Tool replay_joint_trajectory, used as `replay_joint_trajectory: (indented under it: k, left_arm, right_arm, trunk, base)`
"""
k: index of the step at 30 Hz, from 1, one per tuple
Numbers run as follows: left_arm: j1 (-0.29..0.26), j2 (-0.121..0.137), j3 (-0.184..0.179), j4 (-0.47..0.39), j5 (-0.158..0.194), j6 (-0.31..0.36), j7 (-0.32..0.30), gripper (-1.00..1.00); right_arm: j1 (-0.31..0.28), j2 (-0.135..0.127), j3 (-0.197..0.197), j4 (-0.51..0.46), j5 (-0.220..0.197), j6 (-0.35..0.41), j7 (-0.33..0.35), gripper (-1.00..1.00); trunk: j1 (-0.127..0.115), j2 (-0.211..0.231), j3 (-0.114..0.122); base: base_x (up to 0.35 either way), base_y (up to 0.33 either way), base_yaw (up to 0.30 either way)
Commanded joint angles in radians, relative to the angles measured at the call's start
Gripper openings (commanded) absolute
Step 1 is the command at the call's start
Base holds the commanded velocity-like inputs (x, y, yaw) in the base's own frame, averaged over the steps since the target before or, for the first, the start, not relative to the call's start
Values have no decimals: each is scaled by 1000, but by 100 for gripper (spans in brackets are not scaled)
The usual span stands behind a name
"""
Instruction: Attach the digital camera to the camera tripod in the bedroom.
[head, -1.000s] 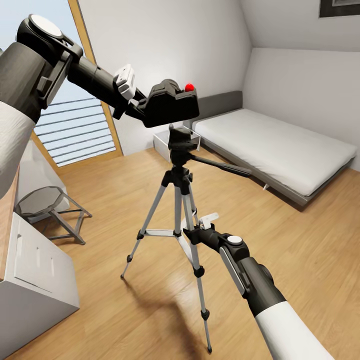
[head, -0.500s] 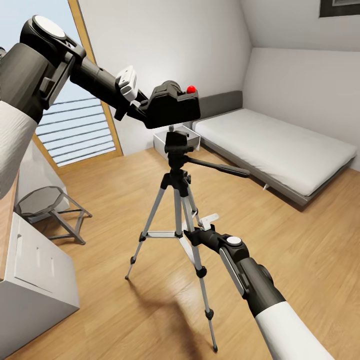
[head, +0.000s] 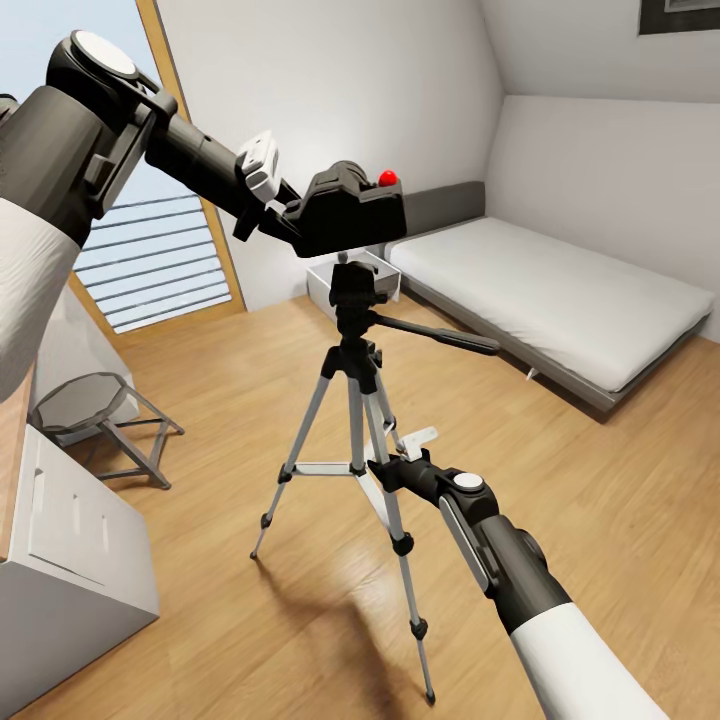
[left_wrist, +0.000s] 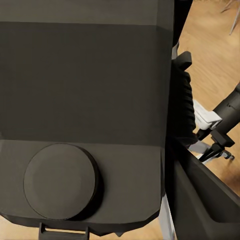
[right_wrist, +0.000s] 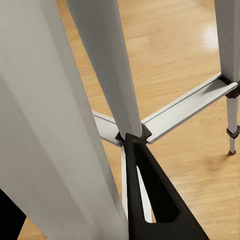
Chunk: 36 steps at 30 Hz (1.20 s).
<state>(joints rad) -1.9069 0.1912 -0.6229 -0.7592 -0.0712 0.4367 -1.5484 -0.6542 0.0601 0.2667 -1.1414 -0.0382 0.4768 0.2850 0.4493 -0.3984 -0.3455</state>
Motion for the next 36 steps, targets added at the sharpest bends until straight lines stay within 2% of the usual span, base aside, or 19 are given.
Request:
replay_joint_trajectory:
  k: [1,11,29,32,36]
  left_arm:
    - [-1,1,-3,-1,0,8,-5,-100]
    - [-1,7,-7,-1,37,8,-7,-100]
    - [-1,7,-11,5,40,10,-7,-100]
    - [-1,7,-28,6,40,10,-7,-100]
    - [-1,7,-71,6,43,10,-7,-100]
  right_arm:
    - [-1,0,-1,78,81,10,-6,-100]
    - [-1,0,-1,78,81,8,-6,-100]
    - [-1,-2,-1,78,81,9,-6,-100]
    - [-1,-2,-1,78,81,10,-6,-100]
    - [-1,-2,-1,78,81,11,-6,-100]
  trunk:
    - [1,-2,-2]
    - [1,-2,-2]
    - [1,-2,-2]
    - [1,-2,-2]
    - [1,-2,-2]
  base:
    - [0,0,0]
    - [0,0,0]
    - [0,0,0]
    - [0,0,0]
    - [0,0,0]
